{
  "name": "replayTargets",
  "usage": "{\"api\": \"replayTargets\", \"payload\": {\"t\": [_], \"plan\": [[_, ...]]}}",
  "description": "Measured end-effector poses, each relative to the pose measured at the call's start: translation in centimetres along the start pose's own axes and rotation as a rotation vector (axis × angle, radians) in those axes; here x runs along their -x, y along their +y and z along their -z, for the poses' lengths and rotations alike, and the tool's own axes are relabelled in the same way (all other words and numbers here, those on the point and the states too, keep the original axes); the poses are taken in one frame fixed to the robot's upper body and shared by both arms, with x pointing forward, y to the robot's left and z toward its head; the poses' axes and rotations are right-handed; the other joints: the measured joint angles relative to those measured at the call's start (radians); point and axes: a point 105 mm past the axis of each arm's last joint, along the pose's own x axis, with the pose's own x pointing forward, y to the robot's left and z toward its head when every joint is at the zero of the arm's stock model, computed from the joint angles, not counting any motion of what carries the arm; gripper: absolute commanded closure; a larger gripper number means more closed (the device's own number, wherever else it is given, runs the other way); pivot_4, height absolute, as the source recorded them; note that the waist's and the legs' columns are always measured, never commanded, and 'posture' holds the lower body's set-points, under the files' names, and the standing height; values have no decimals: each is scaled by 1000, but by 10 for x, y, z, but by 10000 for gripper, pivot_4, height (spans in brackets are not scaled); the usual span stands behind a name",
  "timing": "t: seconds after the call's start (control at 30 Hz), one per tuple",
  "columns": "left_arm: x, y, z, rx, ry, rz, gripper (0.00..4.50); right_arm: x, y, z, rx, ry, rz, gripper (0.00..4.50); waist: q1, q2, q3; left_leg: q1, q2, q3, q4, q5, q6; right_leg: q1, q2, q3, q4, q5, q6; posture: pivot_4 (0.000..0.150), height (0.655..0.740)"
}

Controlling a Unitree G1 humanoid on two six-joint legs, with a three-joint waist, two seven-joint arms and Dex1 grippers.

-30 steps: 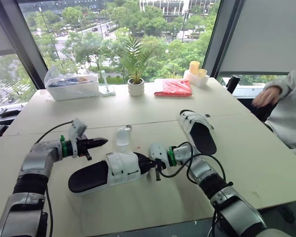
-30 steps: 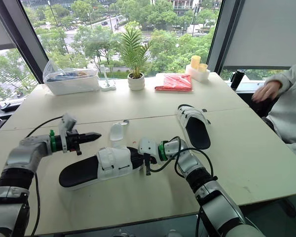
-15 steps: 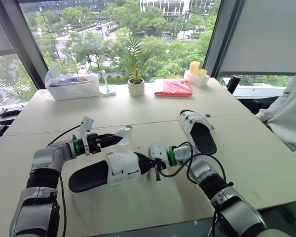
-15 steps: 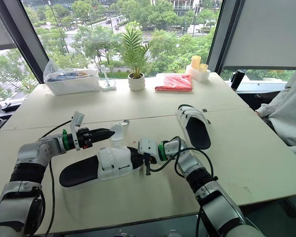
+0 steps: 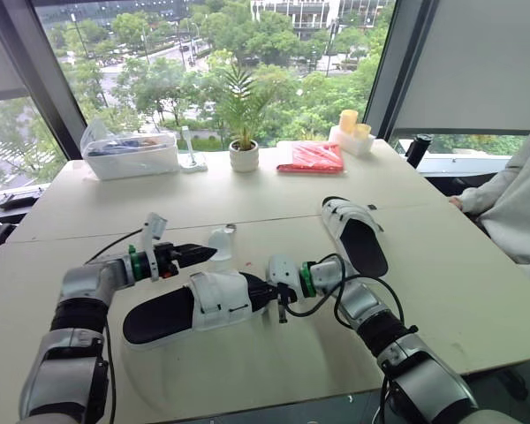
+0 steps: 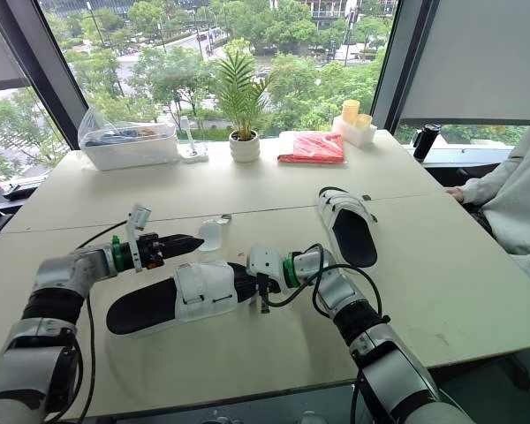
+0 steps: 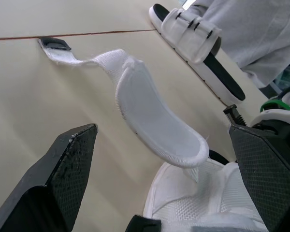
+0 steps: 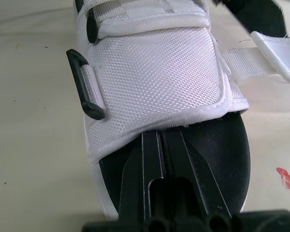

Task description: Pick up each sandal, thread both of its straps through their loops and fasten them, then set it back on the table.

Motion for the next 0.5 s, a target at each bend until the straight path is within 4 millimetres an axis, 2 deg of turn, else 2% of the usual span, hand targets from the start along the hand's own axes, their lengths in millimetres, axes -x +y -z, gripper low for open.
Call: {"api": "replayTargets", "payload": {"t": [0.07,0.17,0.27,0.4,0.5], "plan": [[-15,-2,1,36,-13,20,294,0,0,0,2,1,0,45000,0,0,0,0,0,0,1,0,0,0,0,0,1,0,0,1500,7400],[-41,-8,-8,53,-35,54,294,0,0,0,6,4,-1,45000,-1,-1,0,-1,0,0,4,0,0,0,0,-1,1,0,0,1500,7400],[-56,-11,-12,64,-45,65,294,-1,0,0,5,4,0,45000,-3,-1,0,-1,0,0,6,-1,0,0,1,-1,3,0,0,1500,7400],[-64,-5,-16,102,-84,23,294,-1,-1,0,5,7,4,45000,-2,-1,0,-2,0,0,8,-1,0,0,1,-1,5,0,0,1500,7400],[-66,-5,-27,111,-128,17,294,0,-2,1,2,8,8,45000,-1,-1,0,-2,0,0,11,-1,0,0,1,-1,6,0,0,1500,7400]]}}
